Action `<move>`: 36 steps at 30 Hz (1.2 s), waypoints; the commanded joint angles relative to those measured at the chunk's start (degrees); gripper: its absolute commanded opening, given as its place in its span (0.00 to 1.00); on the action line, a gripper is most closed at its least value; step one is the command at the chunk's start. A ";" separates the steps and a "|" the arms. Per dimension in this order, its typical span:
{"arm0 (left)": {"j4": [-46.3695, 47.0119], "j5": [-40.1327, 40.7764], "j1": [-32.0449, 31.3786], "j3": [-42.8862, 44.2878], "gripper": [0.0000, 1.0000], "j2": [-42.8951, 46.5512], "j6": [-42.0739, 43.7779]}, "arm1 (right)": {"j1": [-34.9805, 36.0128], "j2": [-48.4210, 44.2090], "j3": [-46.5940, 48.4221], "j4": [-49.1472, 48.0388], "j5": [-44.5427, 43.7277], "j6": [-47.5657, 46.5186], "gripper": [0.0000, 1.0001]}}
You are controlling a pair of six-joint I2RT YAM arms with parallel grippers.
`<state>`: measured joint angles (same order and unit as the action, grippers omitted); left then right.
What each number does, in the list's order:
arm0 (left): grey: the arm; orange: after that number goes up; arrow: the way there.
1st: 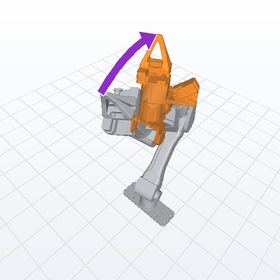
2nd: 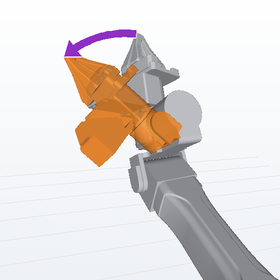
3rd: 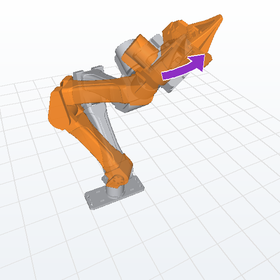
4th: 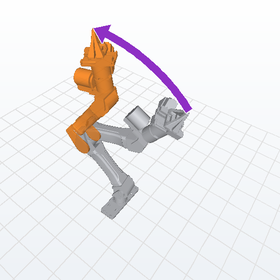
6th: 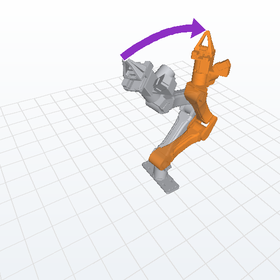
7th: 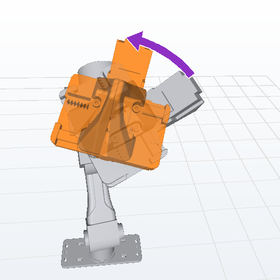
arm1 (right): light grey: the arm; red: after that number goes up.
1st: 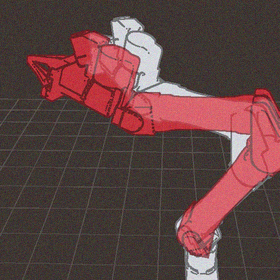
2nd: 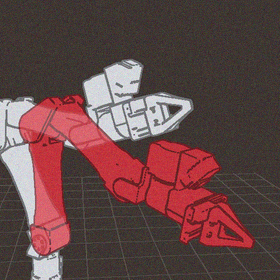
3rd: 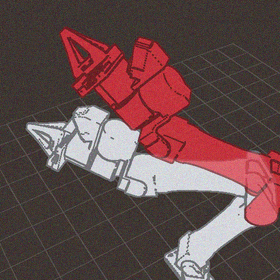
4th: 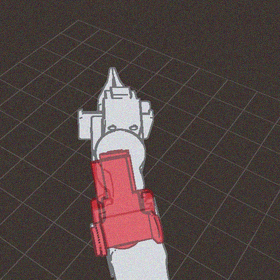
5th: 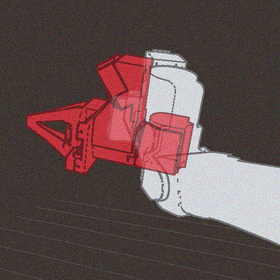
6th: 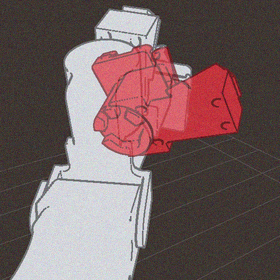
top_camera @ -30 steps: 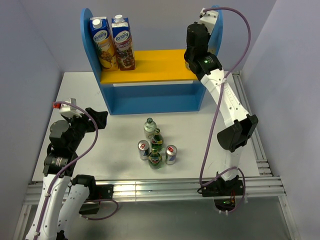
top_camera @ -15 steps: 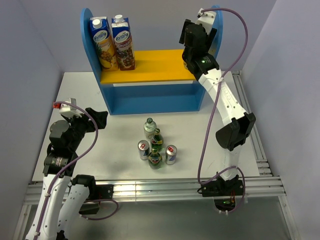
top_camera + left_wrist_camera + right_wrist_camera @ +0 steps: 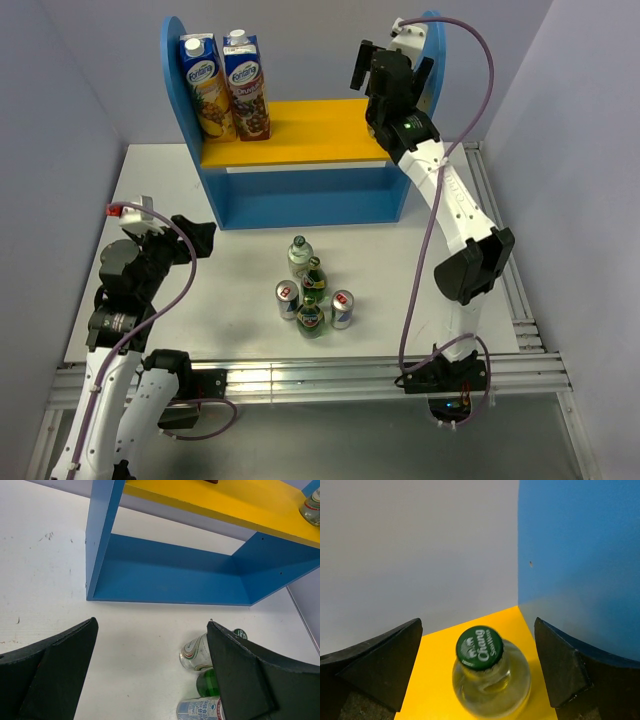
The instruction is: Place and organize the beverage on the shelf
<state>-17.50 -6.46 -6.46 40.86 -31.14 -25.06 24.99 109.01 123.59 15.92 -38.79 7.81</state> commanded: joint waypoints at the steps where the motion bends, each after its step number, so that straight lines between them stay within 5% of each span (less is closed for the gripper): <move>1: 0.71 -0.49 -0.13 1.77 0.97 -0.24 1.15 | 1.20 -5.30 -0.54 -0.37 3.27 -0.70 1.00; 15: 0.62 1.45 -0.13 1.85 0.97 -0.07 1.06 | 7.69 -23.13 -15.47 2.88 0.30 4.75 1.00; 27: 2.55 4.96 -0.13 2.12 0.95 -1.82 -0.34 | 35.63 -54.24 -64.24 -12.65 -3.23 11.42 1.00; 30: 3.17 5.49 -0.13 4.30 0.95 -4.01 -0.26 | 36.09 -53.30 -69.97 -14.51 2.65 11.35 1.00; 36: 3.79 10.75 -0.13 6.52 0.93 -9.90 2.30 | 35.74 -41.00 -65.50 -12.94 6.09 11.17 1.00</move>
<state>-16.16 0.12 -6.48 45.28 -39.24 -24.43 60.84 64.14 54.92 5.41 -35.48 18.28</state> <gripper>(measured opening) 0.942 0.998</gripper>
